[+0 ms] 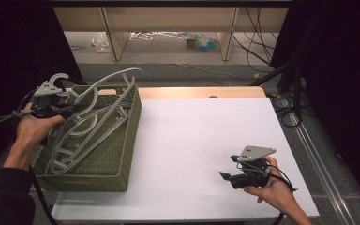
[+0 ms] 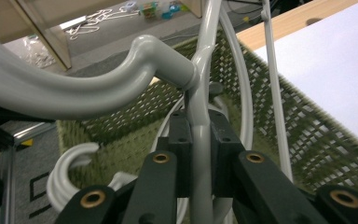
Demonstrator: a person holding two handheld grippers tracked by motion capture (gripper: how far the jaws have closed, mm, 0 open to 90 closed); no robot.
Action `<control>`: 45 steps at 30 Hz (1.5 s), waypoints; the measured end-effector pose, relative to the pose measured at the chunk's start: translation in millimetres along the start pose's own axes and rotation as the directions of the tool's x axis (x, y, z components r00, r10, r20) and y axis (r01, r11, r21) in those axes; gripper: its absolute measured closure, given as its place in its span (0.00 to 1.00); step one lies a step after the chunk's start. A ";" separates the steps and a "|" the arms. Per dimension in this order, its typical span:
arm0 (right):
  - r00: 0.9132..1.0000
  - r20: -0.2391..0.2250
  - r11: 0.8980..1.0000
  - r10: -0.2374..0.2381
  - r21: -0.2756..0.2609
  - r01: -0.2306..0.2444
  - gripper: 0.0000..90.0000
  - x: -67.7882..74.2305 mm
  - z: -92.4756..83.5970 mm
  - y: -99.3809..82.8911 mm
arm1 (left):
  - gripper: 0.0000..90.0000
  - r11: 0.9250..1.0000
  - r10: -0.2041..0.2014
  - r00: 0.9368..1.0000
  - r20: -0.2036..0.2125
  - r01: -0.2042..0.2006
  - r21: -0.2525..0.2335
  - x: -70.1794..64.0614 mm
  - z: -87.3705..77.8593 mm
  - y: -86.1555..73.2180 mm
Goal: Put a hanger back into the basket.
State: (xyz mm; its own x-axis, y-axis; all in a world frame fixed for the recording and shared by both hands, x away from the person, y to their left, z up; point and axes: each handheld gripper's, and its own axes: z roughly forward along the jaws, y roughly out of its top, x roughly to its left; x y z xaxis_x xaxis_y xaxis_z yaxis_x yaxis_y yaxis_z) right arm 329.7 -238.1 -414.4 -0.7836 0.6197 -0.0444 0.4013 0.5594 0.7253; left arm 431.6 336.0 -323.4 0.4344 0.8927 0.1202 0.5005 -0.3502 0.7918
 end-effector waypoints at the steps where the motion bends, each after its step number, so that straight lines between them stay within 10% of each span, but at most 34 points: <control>1: 1.000 -0.002 1.000 0.005 0.002 -0.005 0.34 0.5 -0.1 0.1 | 0.91 1.000 0.008 1.000 -0.009 -0.008 0.009 1.7 0.5 -2.4; 34: 1.000 -0.008 1.000 0.009 0.012 -0.009 0.34 1.1 1.4 -2.0 | 0.90 0.990 0.082 0.994 -0.075 -0.072 0.120 12.2 25.2 -35.0; 45: 1.000 -0.011 1.000 0.006 0.019 -0.005 0.34 0.0 2.5 -3.1 | 0.90 0.973 0.117 0.992 -0.048 -0.104 0.208 5.2 48.9 -39.1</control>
State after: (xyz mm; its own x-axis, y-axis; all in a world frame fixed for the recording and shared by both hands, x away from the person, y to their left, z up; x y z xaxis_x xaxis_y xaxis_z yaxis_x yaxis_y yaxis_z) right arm 329.7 -238.5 -418.4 -0.7864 0.6169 -0.0329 0.4147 0.5666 0.7121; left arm 450.9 340.5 -383.0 0.4530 0.8585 0.2405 0.5973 -0.4925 0.6330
